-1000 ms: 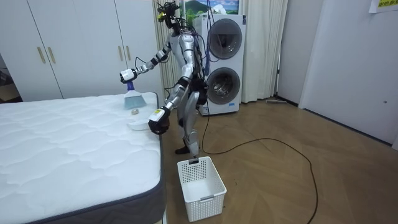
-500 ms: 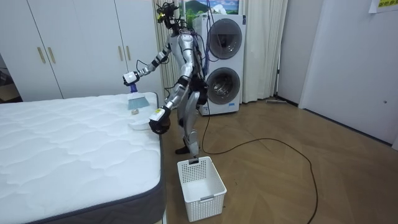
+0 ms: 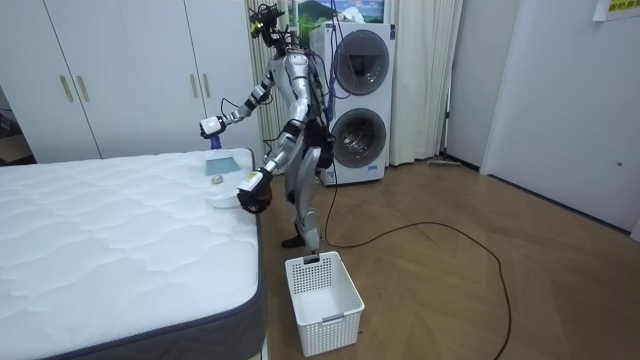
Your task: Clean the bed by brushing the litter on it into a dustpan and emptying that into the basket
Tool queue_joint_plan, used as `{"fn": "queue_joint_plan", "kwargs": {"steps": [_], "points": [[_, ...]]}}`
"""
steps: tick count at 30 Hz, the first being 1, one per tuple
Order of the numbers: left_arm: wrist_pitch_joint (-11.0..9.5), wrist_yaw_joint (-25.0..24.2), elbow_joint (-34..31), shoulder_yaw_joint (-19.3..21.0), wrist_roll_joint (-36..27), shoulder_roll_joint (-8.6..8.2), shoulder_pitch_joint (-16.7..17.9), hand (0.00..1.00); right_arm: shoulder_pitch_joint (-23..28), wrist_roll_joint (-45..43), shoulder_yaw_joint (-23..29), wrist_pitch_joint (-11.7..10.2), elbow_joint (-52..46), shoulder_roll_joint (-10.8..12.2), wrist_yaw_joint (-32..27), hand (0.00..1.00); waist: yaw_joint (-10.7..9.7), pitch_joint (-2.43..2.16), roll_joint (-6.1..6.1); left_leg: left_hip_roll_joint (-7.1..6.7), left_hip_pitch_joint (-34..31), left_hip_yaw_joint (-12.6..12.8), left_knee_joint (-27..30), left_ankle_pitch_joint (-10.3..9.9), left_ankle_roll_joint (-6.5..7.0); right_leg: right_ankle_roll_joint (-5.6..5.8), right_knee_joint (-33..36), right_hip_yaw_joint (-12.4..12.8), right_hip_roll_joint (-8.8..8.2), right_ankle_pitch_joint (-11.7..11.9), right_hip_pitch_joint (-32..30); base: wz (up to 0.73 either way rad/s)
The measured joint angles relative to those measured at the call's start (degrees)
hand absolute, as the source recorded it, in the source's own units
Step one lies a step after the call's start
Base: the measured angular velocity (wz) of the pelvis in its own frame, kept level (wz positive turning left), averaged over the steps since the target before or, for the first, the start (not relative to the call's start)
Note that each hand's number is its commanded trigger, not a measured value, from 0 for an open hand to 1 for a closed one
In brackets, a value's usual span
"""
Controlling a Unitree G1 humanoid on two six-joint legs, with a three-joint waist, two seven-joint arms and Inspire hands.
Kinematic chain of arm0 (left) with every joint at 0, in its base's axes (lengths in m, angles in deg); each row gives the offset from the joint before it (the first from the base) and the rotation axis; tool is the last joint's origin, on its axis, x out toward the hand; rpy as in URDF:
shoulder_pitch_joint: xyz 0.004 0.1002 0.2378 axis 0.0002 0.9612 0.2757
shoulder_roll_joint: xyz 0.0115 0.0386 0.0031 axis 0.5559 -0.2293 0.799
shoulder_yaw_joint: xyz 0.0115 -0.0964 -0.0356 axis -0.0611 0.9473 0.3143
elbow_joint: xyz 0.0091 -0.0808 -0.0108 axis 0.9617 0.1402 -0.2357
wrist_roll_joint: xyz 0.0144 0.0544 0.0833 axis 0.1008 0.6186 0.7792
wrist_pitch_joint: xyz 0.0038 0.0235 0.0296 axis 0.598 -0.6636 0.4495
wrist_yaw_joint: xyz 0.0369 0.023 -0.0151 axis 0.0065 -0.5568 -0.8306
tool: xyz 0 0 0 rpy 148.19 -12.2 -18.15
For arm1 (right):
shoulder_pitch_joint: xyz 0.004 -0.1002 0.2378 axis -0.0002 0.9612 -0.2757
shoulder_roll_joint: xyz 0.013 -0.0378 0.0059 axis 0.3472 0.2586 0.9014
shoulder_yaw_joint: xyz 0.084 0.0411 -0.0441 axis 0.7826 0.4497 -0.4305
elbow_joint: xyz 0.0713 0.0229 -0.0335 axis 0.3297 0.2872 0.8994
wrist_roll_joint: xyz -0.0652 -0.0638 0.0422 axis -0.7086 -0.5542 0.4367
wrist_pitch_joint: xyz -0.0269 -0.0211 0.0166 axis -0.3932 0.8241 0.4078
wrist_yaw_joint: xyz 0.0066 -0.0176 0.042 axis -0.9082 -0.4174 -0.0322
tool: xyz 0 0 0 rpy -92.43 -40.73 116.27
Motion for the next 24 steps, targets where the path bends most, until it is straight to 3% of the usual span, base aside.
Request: {"fn": "queue_joint_plan", "kwargs": {"steps": [8,11,17,24], "points": [[0.2,0.5,0.0,-0.5,-1.7,-0.4,-0.1,1.0,0.4,4.1,0.0,0.2,1.5,0.0,-3.2,1.0,0.1,-0.02,0.04,-0.12,-0.9,-0.2,0.3,0.0,0.02,-0.02,0.2,-0.2,-0.19,0.0,-0.8,0.01],[1.1,0.9,0.0,-0.7,-1.7,-1.41,-0.1,1.0,0.6,4.8,0.0,0.8,2.4,0.0,-4.9,1.0,0.4,0.03,0.14,-0.16,-1.2,-0.2,0.5,0.0,0.02,-0.02,0.2,-0.2,-0.21,0.0,-1.0,0.0],[1.2,3.1,0.0,-1.7,-1.7,-2.05,-0.1,1.0,1.2,4.9,0.2,2.6,2.5,0.0,-8.9,1.0,0.6,0.36,1.16,-0.59,-1.2,-0.5,0.5,0.0,0.09,0.11,0.8,-0.4,-0.67,-0.1,-1.1,0.01],[2.2,4.4,0.0,-2.8,-1.6,-2.82,-0.5,1.0,1.5,8.1,0.1,3.8,0.4,0.6,-11.4,1.0,0.7,0.35,1.86,-0.89,-1.7,-0.5,0.6,0.2,0.29,0.12,1.4,-0.3,-1.01,-0.4,-1.7,0.0]]}}
